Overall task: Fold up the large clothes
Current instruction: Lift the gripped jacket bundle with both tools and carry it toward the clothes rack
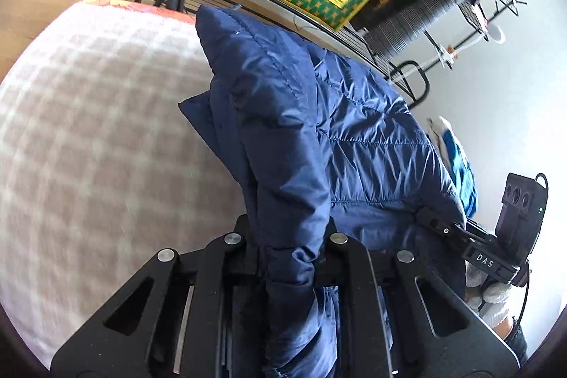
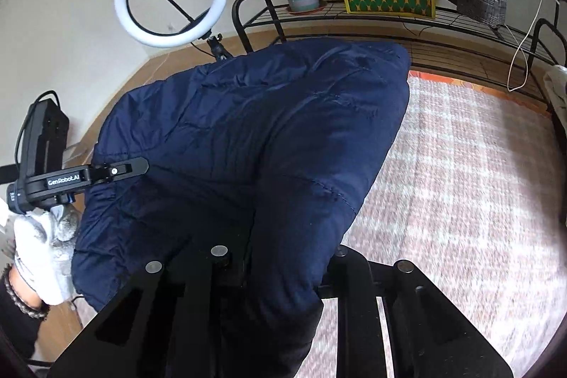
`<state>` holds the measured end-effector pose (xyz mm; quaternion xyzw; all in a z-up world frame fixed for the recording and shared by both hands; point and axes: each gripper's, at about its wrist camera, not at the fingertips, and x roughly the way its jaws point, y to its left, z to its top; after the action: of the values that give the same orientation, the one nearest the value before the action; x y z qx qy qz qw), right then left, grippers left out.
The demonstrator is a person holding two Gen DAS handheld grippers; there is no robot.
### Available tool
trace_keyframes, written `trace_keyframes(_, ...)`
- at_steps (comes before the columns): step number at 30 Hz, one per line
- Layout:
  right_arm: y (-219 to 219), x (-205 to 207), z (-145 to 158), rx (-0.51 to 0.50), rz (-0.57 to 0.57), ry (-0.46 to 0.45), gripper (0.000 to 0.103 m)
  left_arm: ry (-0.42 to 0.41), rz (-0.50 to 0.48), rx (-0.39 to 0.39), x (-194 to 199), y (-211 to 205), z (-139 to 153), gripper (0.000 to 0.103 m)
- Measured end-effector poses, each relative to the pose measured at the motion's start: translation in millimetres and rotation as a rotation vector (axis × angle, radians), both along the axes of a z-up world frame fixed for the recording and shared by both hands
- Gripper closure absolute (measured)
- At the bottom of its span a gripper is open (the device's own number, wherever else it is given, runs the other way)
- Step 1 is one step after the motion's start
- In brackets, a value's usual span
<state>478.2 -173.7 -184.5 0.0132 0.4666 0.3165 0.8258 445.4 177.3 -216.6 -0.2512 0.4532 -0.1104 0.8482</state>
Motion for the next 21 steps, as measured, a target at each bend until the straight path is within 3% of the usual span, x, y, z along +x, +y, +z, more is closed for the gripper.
trace_keyframes(3, -18, -23, 4, -0.013, -0.011, -0.007, 0.083, 0.01, -0.007, -0.014, -27, -22, 6, 0.089)
trace_keyframes(11, -69, -79, 29, -0.074, -0.02, -0.086, 0.083, -0.016, -0.085, 0.05, -85, -91, 33, 0.089)
trace_keyframes(21, -127, -117, 56, -0.13, -0.055, -0.181, 0.083, -0.065, -0.165, 0.095, -124, -170, 60, 0.089)
